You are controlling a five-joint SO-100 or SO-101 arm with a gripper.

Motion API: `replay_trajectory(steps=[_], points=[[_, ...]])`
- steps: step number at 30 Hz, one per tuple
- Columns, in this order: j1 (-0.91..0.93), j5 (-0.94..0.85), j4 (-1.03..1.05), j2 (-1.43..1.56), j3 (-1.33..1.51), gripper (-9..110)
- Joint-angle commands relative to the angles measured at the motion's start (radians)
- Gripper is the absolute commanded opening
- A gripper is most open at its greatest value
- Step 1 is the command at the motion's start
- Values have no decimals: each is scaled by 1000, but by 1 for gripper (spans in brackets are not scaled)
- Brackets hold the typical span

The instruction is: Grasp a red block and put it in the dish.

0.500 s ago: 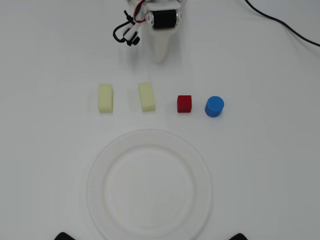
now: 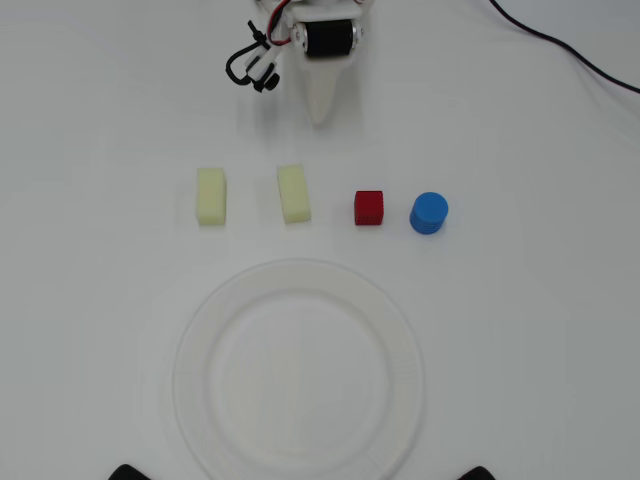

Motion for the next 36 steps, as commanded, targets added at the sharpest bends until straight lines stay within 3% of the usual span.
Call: replay_trajectory(steps=[1,18,36], points=[[-2,0,14,176,109,0],[40,-6,31,158,6,0],[-84,49,-46,-988,-807,2]])
